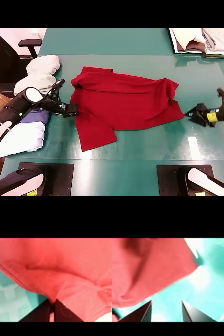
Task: Fold the shirts.
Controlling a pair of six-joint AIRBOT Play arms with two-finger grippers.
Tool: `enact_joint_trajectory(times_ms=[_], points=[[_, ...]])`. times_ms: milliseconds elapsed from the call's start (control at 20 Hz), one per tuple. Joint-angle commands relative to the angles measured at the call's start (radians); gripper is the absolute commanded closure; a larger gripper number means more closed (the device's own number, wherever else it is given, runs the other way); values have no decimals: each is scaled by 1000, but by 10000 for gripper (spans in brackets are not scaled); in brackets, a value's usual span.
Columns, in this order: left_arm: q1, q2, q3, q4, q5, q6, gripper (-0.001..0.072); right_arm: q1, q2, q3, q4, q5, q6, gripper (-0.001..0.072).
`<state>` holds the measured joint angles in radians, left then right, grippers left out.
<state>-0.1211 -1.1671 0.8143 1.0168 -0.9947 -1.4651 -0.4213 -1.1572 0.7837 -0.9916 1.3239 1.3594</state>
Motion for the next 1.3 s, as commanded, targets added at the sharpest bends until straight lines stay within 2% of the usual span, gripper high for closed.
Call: enact_joint_trajectory(times_ms=[0,250,300,400,550,800,1000,1250], points=[[-1,0,20,-8,10,-1,671,-60,-35,-123,39,-119,-18,308],[-1,0,20,-7,9,0,671,61,-155,-65,110,-262,-13,318],[-1,0,20,-7,8,0,670,88,-177,-45,109,-283,-13,401],[-1,1,20,-7,6,6,671,135,-203,-15,108,-318,-14,477],[-1,4,38,-7,9,-3,681,183,-191,28,101,-308,-53,696],[-1,176,241,99,-2,-48,681,181,19,209,98,-221,-85,696],[-1,321,608,171,-18,-50,681,181,222,514,100,-176,-86,696],[-1,351,1138,188,-32,-54,681,181,371,893,95,-175,-86,696]])
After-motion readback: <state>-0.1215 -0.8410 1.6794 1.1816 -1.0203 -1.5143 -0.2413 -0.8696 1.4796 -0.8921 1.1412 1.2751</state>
